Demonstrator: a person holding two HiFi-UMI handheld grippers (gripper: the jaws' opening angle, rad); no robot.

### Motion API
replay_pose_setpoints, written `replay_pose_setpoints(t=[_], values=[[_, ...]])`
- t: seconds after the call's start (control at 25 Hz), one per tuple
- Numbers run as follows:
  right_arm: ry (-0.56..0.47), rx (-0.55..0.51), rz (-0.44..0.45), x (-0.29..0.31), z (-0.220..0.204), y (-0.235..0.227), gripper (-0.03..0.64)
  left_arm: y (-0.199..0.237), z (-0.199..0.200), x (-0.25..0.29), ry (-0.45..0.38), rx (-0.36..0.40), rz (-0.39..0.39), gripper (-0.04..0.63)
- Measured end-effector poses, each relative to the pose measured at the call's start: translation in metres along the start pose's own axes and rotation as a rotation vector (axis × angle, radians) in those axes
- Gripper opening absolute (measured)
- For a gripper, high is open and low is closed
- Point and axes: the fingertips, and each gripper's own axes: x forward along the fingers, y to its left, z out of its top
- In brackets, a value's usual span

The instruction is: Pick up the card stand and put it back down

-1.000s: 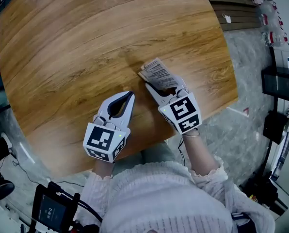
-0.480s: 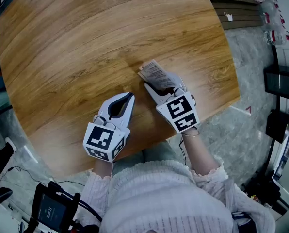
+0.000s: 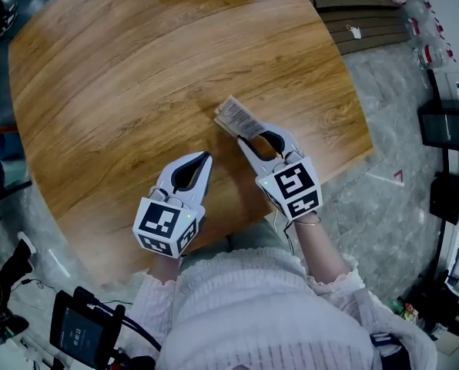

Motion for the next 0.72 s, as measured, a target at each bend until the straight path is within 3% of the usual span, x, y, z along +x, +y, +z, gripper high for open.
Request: replay_pose_setpoints(t=[0.2,0.52,0.6,0.72], values=[[-0.141,0.092,0.014,-0.038,0.037,0.004,0.078,-0.014,0.027,-0.003,-0.045,0.065,-0.017,0.008],[-0.222,0.074,-0.009,-0.089,0.063,0.015,0.054,-0.061,0.058,-0.022,-0.088,0.14,-0.042,0.008],[-0.244,0.07,-0.005,-0.105,0.068,0.022,0.01,-0.074,0.062,-0.031,-0.102,0.147,-0.043,0.008],[-0.278,0.079,0.009,-0.116,0.073,0.028,0.0,-0.082,0.065,-0.037,-0.125,0.16,-0.043,0.008]])
